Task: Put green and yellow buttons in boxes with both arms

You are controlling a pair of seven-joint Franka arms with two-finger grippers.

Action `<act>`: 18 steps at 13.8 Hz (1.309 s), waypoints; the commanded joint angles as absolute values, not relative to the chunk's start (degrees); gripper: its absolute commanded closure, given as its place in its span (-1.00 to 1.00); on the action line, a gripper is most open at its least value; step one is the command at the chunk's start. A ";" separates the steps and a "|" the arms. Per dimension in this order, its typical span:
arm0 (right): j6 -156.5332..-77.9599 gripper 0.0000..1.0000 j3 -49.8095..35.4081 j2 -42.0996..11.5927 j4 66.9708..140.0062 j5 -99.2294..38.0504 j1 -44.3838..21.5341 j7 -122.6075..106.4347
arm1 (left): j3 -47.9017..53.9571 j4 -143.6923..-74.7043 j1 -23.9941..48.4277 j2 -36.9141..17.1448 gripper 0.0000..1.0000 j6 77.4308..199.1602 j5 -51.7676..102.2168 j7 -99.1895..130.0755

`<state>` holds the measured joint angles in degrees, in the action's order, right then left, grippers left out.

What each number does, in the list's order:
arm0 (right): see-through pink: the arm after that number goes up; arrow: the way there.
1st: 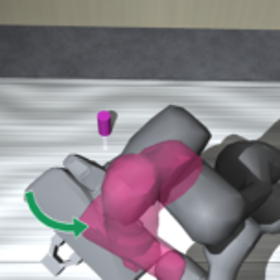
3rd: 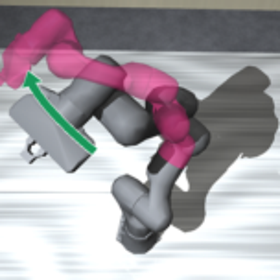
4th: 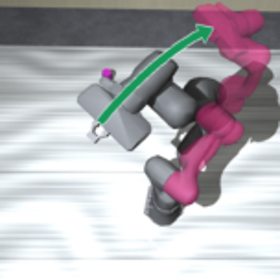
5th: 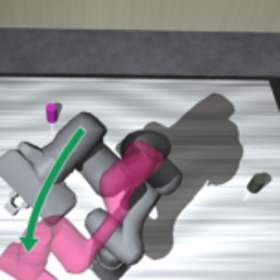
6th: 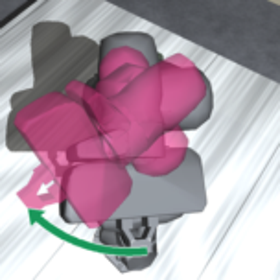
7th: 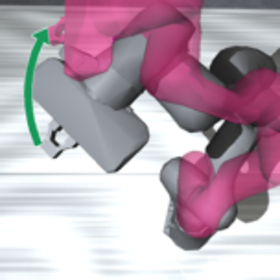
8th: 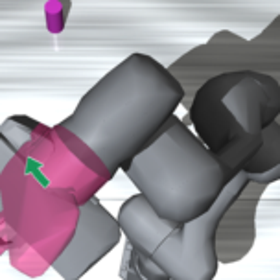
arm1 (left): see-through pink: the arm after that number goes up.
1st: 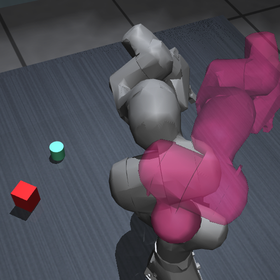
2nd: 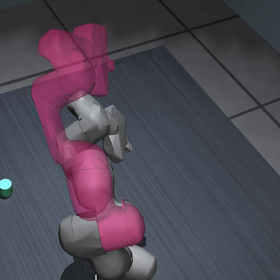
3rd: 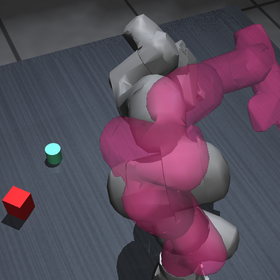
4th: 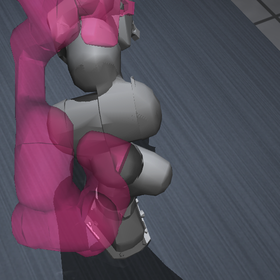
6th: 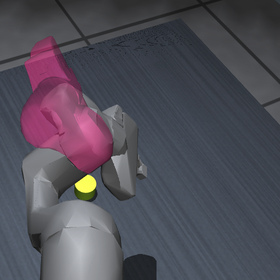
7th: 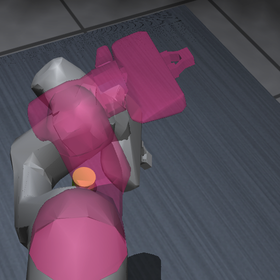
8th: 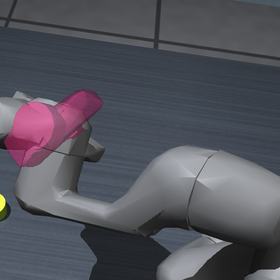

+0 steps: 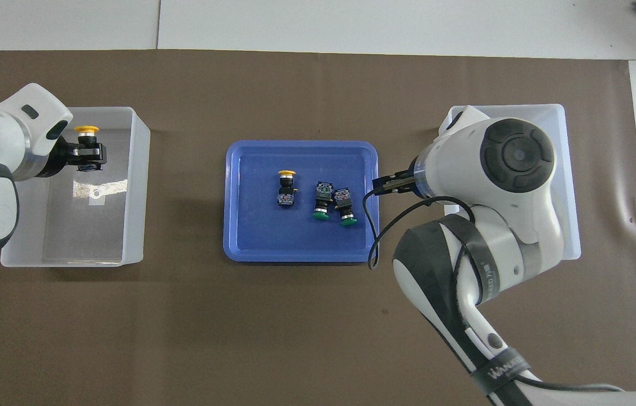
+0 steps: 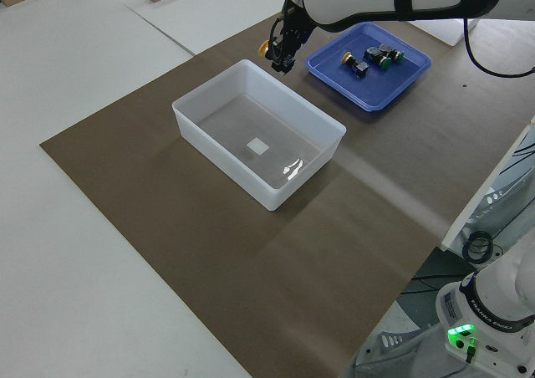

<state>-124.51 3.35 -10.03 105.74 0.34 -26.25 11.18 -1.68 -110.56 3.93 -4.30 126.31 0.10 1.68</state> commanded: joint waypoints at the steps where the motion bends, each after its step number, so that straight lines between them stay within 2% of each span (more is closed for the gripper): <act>1: -129.80 -1.00 3.69 -13.44 106.34 -1.14 -29.61 10.73 | -0.88 -111.18 -1.22 -4.39 1.00 126.82 -0.18 -6.91; 5: -140.86 -1.00 3.69 -16.43 111.96 -1.14 -33.31 10.46 | -0.88 -113.28 -5.97 -5.97 1.00 133.48 0.00 -16.94; 8: -144.04 -1.00 3.69 -18.80 113.20 -1.14 -33.49 5.64 | -0.79 -114.00 -6.50 -9.12 1.00 136.67 0.00 -17.31; 15: -145.81 -1.00 3.78 -21.18 113.12 -1.14 -33.40 2.37 | -0.79 -110.40 -5.72 -19.76 1.00 145.72 0.35 -16.61; 18: -144.59 -1.00 3.78 -20.31 112.07 -1.14 -32.70 2.20 | -0.70 -109.60 -5.80 -20.92 1.00 146.77 0.44 -16.52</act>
